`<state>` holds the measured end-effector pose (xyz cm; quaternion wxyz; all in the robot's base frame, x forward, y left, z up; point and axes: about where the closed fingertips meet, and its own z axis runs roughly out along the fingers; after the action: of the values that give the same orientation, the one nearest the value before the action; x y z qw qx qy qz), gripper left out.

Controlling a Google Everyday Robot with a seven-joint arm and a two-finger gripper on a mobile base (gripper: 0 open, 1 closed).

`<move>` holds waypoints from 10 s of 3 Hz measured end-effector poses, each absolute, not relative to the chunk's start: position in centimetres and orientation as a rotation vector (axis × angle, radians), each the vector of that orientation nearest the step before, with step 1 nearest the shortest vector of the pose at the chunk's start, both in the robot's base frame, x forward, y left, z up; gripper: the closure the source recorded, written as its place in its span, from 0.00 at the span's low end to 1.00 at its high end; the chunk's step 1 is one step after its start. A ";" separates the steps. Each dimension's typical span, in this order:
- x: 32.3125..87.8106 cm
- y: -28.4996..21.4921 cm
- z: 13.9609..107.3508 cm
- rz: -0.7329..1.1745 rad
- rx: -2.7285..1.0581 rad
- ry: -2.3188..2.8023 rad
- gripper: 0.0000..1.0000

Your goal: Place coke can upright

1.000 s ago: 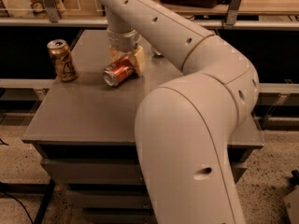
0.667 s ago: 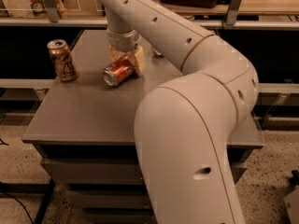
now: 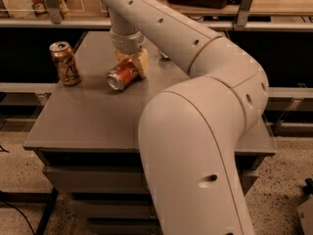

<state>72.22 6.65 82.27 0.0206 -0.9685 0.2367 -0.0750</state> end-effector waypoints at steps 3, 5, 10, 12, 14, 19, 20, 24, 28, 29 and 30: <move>72.1 6.2 83.1 -0.256 -2.946 0.606 1.00; 66.5 2.7 84.7 -0.349 -2.833 0.316 1.00; 65.8 1.2 85.6 -0.602 -2.845 -0.150 1.00; 65.8 -0.4 87.6 -0.729 -2.846 -0.196 1.00; 65.3 -1.7 92.9 -0.884 -2.665 -0.397 1.00; 64.9 -4.8 92.7 -1.186 -2.183 -0.428 1.00; 64.3 -6.0 93.8 -1.273 -2.116 -0.443 1.00; 64.0 -6.4 95.3 -1.423 -1.841 -0.625 1.00; 62.7 -7.3 96.9 -1.520 -1.706 -0.792 1.00; 62.4 -7.5 97.1 -1.535 -1.661 -0.869 1.00; 62.3 -8.3 97.1 -1.545 -1.614 -0.920 1.00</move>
Offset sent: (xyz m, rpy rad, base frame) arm -0.0064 -0.0030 0.0064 0.0765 -0.0502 0.1854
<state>62.29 -8.25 97.11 0.3547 -0.6245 -0.3560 -0.5979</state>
